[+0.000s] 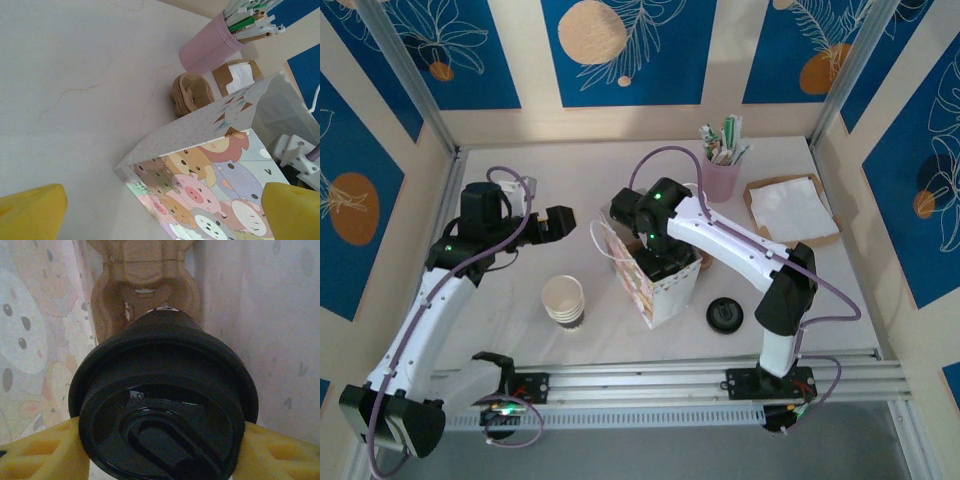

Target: Pack the takeout coffee

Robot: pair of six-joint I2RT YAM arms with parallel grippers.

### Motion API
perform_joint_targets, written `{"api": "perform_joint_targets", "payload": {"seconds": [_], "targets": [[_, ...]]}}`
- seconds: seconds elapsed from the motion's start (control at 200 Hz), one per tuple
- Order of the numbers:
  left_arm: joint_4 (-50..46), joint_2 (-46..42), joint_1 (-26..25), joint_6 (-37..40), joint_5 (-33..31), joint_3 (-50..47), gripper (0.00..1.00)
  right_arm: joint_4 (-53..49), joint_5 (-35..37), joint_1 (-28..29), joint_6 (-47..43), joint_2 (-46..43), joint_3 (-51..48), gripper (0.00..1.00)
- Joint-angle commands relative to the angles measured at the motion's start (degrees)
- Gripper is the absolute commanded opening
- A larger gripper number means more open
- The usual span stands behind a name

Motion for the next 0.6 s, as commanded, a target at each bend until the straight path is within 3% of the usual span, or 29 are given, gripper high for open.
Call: {"api": "perform_joint_targets", "payload": {"seconds": [0.0,0.595], "targets": [[-0.6,-1.0,0.6,0.9,-0.6,-0.7,1.0,-0.9,0.0,0.4,-0.6,-2.1,-0.1,0.61],[-0.1,-1.0,0.6,0.9,-0.3,-1.2,1.0,2.0,-0.8,1.1,-1.6,-3.9,-0.7,0.61]]}}
